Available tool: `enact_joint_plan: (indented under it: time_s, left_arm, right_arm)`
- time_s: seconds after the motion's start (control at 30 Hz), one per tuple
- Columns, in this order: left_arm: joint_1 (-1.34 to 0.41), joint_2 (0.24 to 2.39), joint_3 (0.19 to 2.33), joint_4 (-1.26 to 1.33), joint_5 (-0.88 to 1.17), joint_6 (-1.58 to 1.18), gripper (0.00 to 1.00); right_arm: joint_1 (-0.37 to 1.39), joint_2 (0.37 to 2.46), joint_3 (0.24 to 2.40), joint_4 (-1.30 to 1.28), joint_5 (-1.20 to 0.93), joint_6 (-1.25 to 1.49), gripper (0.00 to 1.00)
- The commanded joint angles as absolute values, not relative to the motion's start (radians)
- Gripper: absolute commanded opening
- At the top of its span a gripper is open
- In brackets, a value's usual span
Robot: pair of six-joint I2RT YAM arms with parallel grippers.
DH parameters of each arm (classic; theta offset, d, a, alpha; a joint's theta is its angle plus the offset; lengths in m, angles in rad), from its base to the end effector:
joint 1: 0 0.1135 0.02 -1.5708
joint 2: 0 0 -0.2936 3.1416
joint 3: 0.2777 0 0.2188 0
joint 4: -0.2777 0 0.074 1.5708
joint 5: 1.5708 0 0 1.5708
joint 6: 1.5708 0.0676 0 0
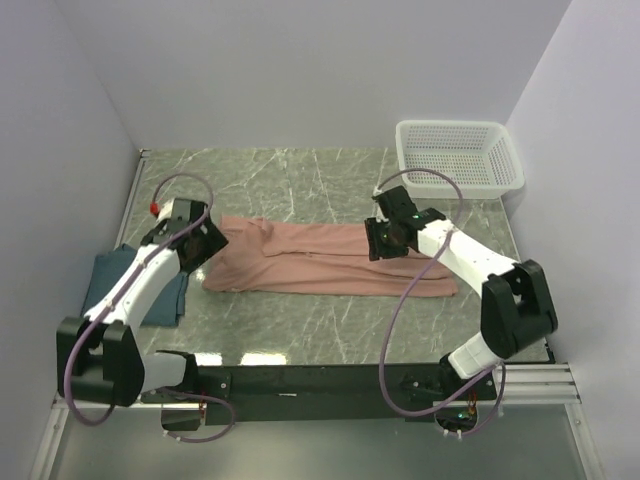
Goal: Fold and stack the t-shirts
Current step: Fold the tshirt
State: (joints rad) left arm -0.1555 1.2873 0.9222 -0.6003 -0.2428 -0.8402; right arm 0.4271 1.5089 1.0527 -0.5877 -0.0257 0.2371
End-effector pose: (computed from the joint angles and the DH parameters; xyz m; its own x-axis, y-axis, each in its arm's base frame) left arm 0.2350 -0.0204 0.2615 -0.5534 -0.6450 -0.5270 -0.5949 0.7489 -0.2919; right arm 0.2617 0.1210 0.2453 -0.8647 -0.1356 -0.4836 -0.2291 0.9633 0.1397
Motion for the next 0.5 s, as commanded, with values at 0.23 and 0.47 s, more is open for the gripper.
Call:
enact_joint_plan:
  time_s: [0.23, 0.47]
  left_arm:
    - [-0.055, 1.184, 0.693, -0.539, -0.158, -0.833, 0.85]
    - [-0.028, 1.244, 0.709, -0.526, -0.16, -0.807, 0.77]
  right_arm:
    - [0.502, 1.661, 1.183, -0.591, -0.041, 0.048, 0.52]
    - [0.511, 1.746, 1.196, -0.589, -0.049, 0.008, 0.5]
